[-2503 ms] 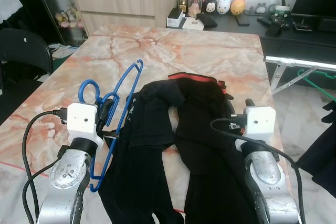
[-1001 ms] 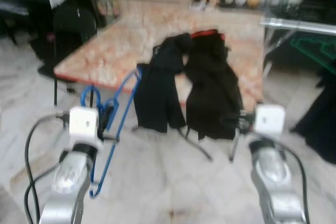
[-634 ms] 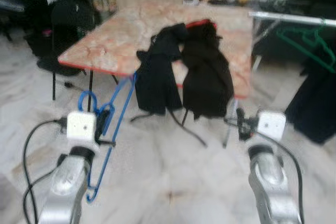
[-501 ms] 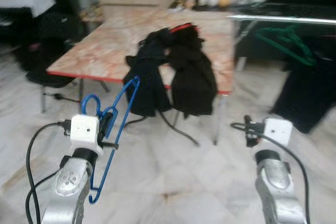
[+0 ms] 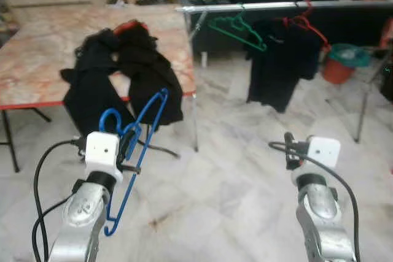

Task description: Hang hanger

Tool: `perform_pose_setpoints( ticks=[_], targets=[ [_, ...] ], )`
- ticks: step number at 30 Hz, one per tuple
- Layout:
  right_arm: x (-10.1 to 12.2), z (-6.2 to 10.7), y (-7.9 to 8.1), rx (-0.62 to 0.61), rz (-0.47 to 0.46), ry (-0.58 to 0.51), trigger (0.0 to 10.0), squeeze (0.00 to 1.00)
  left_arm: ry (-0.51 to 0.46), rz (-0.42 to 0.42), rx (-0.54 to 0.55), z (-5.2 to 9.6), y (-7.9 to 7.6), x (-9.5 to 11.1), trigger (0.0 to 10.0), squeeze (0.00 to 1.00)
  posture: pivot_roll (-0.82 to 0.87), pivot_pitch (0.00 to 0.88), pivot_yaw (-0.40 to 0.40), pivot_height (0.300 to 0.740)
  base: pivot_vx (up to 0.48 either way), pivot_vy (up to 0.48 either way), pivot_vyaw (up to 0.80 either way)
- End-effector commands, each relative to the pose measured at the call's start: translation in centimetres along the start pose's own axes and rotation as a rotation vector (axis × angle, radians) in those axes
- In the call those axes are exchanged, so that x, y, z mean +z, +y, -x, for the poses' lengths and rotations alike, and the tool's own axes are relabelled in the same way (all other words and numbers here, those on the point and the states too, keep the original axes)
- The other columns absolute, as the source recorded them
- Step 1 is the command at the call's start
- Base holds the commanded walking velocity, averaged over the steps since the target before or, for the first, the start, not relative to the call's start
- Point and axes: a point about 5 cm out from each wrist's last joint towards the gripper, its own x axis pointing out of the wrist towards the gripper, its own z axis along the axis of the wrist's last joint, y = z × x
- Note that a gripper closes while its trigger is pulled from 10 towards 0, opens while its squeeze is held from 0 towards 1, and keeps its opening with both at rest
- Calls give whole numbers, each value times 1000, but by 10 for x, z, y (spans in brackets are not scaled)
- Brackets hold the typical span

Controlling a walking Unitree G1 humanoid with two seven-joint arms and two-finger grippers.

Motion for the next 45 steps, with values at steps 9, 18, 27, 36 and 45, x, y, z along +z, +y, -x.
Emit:
perform_pose_setpoints(
  ticks=[9,18,27,36,45],
  targets=[
    [36,-26,41,558,247,-130,10000,0,69,-232,-326,-11,-9,-8,10000,0,33,50,32,740,0,0,0],
    [31,-5,40,1170,481,-18,10000,0,160,-347,-651,-5,-14,-22,10000,0,35,44,25,740,0,0,0],
    [18,12,22,1472,468,135,10000,0,202,-302,-957,5,-23,-18,10000,0,39,40,20,740,0,0,0],
    [32,28,41,1692,313,91,10000,0,265,-183,-1227,16,-29,-3,10000,0,43,36,24,740,0,0,0],
    [4,36,48,1715,327,196,10000,0,260,-146,-1294,14,-41,3,10000,0,46,31,24,740,0,0,0]
  ],
)
